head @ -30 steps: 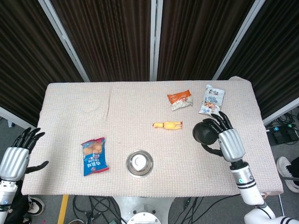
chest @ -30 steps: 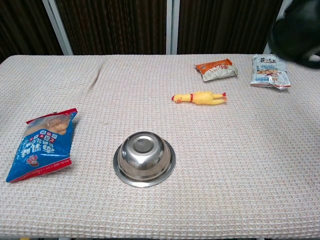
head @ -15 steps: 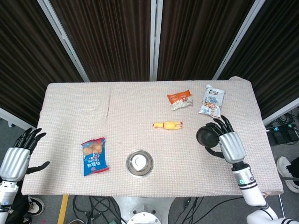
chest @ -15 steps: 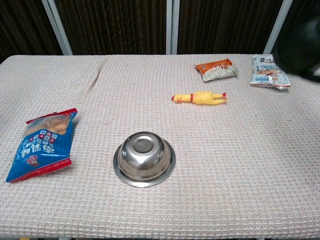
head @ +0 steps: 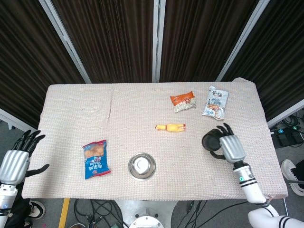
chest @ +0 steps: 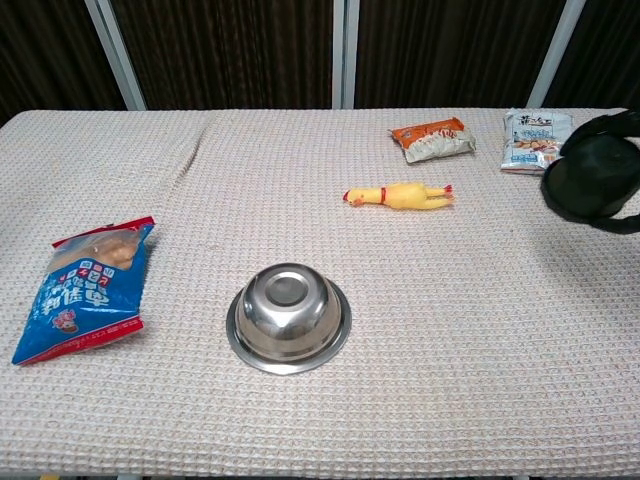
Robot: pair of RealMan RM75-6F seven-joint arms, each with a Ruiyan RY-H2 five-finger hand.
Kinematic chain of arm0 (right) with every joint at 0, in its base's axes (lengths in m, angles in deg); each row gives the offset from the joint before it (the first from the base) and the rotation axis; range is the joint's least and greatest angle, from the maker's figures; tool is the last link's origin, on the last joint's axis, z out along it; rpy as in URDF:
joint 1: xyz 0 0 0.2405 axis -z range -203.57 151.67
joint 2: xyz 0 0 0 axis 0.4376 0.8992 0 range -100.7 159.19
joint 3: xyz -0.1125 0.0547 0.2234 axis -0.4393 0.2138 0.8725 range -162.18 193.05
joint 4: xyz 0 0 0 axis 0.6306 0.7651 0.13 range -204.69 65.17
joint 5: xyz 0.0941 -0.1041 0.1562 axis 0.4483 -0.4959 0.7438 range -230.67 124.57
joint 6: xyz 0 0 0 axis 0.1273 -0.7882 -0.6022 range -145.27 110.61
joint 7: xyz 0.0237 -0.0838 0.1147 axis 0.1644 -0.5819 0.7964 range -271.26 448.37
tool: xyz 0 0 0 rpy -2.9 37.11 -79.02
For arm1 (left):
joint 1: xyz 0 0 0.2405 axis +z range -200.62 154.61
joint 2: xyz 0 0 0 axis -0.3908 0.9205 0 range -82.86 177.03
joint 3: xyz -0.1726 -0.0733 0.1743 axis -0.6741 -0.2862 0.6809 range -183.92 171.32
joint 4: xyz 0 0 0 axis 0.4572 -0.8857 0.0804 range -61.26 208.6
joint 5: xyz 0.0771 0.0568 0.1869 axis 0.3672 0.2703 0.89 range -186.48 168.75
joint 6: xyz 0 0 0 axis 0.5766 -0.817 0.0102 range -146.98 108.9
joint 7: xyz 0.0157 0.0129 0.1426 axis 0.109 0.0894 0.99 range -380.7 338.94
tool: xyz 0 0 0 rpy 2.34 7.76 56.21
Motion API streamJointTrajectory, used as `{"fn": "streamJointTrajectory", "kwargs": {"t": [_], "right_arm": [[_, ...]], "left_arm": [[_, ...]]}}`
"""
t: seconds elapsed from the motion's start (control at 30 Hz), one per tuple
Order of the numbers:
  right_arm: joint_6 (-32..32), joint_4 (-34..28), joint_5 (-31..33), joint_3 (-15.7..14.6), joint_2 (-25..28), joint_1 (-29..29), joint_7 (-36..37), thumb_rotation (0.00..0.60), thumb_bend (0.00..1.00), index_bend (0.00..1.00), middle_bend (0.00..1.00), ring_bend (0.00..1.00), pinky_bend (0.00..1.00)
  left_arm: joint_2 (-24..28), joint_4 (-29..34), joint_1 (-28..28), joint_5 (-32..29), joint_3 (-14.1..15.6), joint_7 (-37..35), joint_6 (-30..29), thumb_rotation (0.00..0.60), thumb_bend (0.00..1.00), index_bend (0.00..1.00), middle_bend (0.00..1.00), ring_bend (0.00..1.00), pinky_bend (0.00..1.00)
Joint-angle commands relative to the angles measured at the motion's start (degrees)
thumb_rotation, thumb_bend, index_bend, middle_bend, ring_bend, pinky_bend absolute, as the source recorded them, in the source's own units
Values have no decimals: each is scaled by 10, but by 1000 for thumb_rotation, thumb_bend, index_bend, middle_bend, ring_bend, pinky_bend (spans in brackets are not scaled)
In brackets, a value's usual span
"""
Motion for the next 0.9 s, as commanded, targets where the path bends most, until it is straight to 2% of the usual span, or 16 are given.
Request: {"fn": "streamJointTrajectory", "kwargs": {"t": [0.03, 0.13, 0.2, 0.37, 0.5, 0.63, 0.77, 0.9], "right_arm": [[85, -80, -14, 5, -59, -69, -26, 600, 207, 398, 489, 131, 0], [105, -119, -13, 23, -79, -99, -46, 600, 207, 398, 489, 132, 0], [89, -137, -7, 34, -65, -96, -63, 600, 206, 398, 489, 132, 0], [19, -128, 47, 33, 57, -21, -53, 600, 206, 398, 489, 132, 0], [24, -95, 96, 18, 116, 25, 16, 600, 208, 398, 490, 131, 0], [45, -104, 50, 11, 89, -4, 12, 600, 211, 398, 491, 131, 0], [89, -139, -3, 13, 7, -70, -48, 600, 211, 398, 491, 132, 0], [81, -146, 4, 26, -29, -84, -74, 600, 211, 399, 491, 133, 0]], "left_arm": [[1, 1, 1, -2, 0, 0, 1, 600, 86, 158, 83, 0, 164], [3, 2, 2, -5, -1, 2, 1, 600, 86, 158, 83, 0, 164], [4, 1, 2, -6, -1, 0, 2, 600, 86, 158, 83, 0, 164], [-2, -6, 0, -3, 1, -8, 5, 600, 86, 158, 82, 0, 164], [-5, -6, -1, 0, 0, -9, 3, 600, 86, 158, 82, 0, 164], [-5, -3, 0, 5, 2, -2, 1, 600, 86, 158, 83, 0, 164], [-2, 3, 2, -1, 0, 3, 0, 600, 86, 158, 83, 0, 164], [2, 4, 1, -3, -1, 5, 2, 600, 85, 158, 83, 0, 164]]}}
